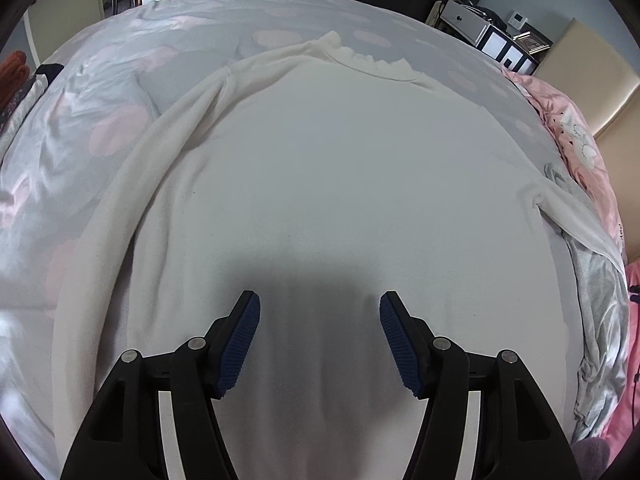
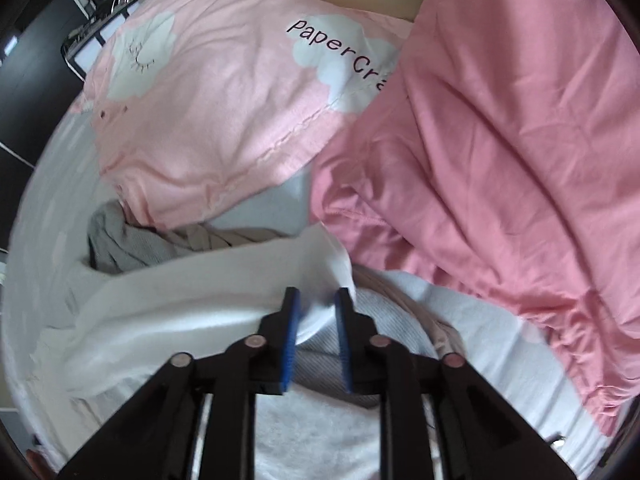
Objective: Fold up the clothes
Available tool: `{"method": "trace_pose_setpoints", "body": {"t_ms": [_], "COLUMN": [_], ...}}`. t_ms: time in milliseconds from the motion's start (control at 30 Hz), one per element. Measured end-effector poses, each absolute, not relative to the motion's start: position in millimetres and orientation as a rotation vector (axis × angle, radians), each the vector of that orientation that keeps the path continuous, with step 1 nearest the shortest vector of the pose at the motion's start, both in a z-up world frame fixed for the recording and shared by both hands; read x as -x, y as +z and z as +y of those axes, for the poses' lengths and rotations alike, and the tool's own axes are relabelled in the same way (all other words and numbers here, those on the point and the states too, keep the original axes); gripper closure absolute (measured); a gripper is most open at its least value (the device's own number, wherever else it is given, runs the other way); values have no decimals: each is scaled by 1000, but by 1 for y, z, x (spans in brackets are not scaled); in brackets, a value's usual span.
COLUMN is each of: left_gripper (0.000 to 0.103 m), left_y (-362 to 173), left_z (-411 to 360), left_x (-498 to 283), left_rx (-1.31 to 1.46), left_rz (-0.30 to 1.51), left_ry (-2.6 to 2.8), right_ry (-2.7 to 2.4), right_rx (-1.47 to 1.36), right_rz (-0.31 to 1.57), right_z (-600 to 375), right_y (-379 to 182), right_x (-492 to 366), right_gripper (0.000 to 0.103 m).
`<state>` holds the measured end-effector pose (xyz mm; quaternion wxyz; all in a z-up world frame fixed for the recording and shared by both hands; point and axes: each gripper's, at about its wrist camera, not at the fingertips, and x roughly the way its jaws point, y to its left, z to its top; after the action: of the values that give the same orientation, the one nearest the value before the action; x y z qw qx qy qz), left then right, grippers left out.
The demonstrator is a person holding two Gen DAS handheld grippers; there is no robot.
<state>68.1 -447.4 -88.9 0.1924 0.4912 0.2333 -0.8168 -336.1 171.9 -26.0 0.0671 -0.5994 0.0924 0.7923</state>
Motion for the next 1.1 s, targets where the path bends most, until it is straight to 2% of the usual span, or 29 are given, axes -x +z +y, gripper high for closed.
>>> {"method": "trace_pose_setpoints", "body": {"t_ms": [100,167,400,600,900,1000,1100], "left_gripper": [40,40,40,40,40,40,40], "left_y": [-84,-81,-69,-66,-61,-52,-36], "left_z": [-449,-450,-452,-451,-455,-466,-480], "left_x": [-71,-69,-92,-123,-159,-163,-170], "left_rx": [-1354,-1334,-1292,-1327,-1391,-1437,-1483], "left_rz": [677,696,739,762,786,789,696], "left_ry": [-2308,-2319,-2320,-2252,-2113,-2069,-2041], "right_ry": [2456,2539,2855,3038,3239,3254,3250], "right_rx": [1741,1717,1829,1899,1803,1799,1836], "right_rz": [194,210,494,599,189,162,186], "right_z": [157,144,66,-1,-35,-30,-27], "right_y": [-6,8,16,-3,-14,-14,-16], "right_x": [313,293,186,94,11,5,2], "right_gripper": [83,83,83,83,83,83,83]}}
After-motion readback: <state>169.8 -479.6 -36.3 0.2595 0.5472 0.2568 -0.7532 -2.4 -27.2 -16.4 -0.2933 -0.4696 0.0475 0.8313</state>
